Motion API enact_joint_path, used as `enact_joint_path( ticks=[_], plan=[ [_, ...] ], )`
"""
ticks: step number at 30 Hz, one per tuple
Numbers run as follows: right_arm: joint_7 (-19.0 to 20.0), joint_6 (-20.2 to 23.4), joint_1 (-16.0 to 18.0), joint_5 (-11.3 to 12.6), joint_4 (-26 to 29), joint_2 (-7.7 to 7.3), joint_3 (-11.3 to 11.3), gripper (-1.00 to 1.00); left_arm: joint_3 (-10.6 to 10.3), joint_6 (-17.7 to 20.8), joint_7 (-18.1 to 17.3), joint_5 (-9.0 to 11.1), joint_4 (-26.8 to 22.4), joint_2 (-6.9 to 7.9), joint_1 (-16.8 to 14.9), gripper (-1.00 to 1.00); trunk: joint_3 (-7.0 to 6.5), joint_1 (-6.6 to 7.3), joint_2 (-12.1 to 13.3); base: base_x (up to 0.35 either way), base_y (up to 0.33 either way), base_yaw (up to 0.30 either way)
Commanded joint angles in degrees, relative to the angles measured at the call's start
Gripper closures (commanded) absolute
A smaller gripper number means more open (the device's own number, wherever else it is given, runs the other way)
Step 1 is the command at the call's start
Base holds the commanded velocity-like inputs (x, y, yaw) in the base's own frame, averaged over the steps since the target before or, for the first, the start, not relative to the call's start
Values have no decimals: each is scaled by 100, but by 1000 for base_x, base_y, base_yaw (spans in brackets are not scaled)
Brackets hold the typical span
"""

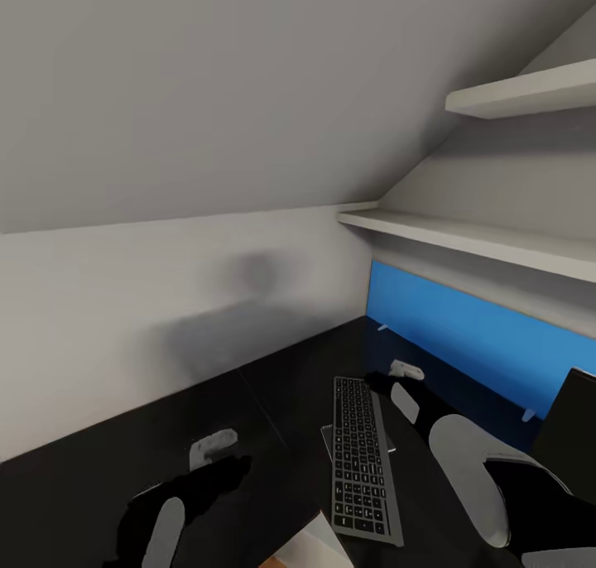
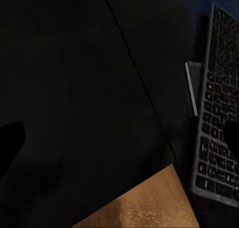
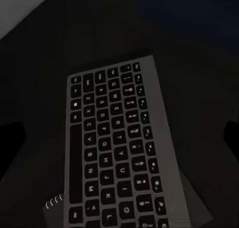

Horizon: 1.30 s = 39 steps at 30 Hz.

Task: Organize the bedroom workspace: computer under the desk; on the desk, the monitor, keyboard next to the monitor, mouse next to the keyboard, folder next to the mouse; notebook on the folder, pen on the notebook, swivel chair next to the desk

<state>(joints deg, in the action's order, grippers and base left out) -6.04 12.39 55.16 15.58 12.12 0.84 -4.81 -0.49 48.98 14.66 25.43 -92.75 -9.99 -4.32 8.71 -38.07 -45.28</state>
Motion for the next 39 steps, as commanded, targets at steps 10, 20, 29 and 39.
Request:
enact_joint_path(
  ticks=[10, 20, 29, 39],
  plan=[
    [-3, 2, -5, -5, 2, 12, -49, -100, 109, 892, 116, 1736, 2038, -1, -3298, -100, 190, -221, -411, 0, 0, 0],
    [-2, -5, -10, -3, 1, 4, -55, -100, 174, 945, 70, 3766, 2907, 777, -4002, -100, 334, -397, -732, 0, 0, 0],
    [-2, -8, -15, 5, 1, 5, -55, -100, 143, 965, 63, 3939, 3048, 932, -4018, -100, 370, -441, -812, 0, 0, 0],
    [-2, -1, -22, -7, 11, -2, -55, -100, 61, 950, 86, 3921, 3011, 944, -4016, -100, 460, -551, -1013, 0, 0, 0]
  ],
)
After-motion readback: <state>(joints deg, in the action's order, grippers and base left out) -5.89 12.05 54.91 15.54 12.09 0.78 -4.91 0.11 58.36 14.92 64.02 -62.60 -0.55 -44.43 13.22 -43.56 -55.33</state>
